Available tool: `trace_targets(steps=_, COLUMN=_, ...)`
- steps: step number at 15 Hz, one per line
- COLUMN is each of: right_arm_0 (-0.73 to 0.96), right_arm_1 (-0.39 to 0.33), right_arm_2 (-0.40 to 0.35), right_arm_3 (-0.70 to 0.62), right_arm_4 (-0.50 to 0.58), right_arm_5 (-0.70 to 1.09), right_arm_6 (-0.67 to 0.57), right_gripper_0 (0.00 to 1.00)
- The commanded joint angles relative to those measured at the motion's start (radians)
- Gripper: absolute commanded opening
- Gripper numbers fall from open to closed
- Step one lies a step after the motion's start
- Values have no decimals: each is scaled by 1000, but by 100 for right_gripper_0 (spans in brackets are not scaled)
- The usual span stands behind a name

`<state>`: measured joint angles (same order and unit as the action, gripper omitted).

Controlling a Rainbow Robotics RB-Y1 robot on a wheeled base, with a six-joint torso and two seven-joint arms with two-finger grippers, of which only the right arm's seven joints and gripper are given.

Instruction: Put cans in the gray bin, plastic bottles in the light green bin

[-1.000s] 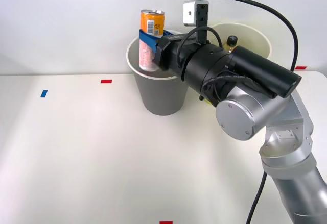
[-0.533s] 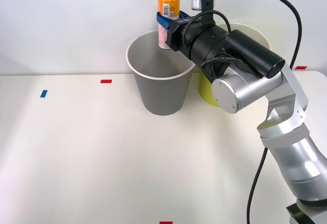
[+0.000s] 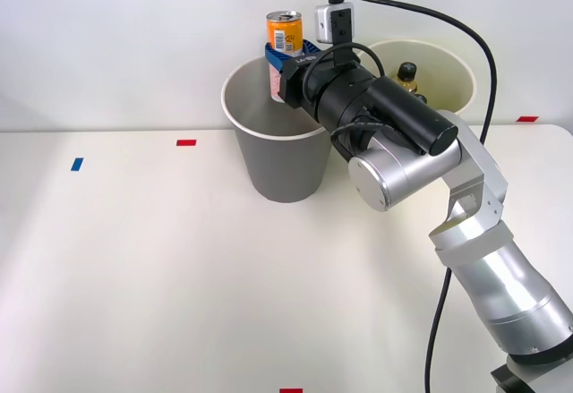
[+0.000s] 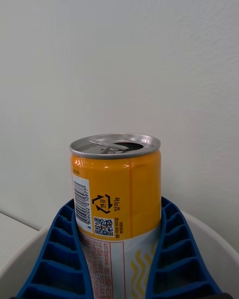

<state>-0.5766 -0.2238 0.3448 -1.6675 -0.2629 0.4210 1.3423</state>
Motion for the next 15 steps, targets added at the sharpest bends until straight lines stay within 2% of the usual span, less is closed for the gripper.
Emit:
trace_targets(steps=1, right_arm_0=0, right_arm_1=-2, right_arm_2=0, right_arm_3=2, right_arm_4=-4, right_arm_5=-8, right_arm_6=-9, right_gripper_0=58)
trace_targets(steps=2, right_arm_0=1, right_arm_1=-3, right_arm_2=0, right_arm_3=0, right_arm_4=-7, right_arm_5=-8, right_arm_6=-9, right_gripper_0=85)
trace_targets(steps=3, right_arm_0=1, right_arm_1=-3, right_arm_2=5, right_arm_3=0, right_arm_4=-10, right_arm_5=-16, right_arm_6=-9, right_gripper_0=97)
trace_targets(steps=5, right_arm_0=1, right_arm_1=-11, right_arm_2=13, right_arm_3=-6, right_arm_4=-13, right_arm_5=-25, right_arm_6=-12, right_gripper_0=100)
trace_targets(steps=8, right_arm_0=37, right_arm_1=-48, right_arm_2=29, right_arm_3=-86, right_arm_4=-22, right_arm_5=-25, right_arm_6=-17, right_gripper_0=100)
trace_targets(steps=10, right_arm_0=104, right_arm_1=-86, right_arm_2=34, right_arm_3=-184, right_arm_4=-22, right_arm_5=-25, right_arm_6=-17, right_gripper_0=100)
trace_targets(steps=13, right_arm_0=271, right_arm_1=-172, right_arm_2=33, right_arm_3=-383, right_arm_4=56, right_arm_5=-25, right_arm_6=-18, right_gripper_0=100)
trace_targets(steps=15, right_arm_0=432, right_arm_1=-229, right_arm_2=3, right_arm_3=-535, right_arm_4=105, right_arm_5=-50, right_arm_6=-35, right_gripper_0=100)
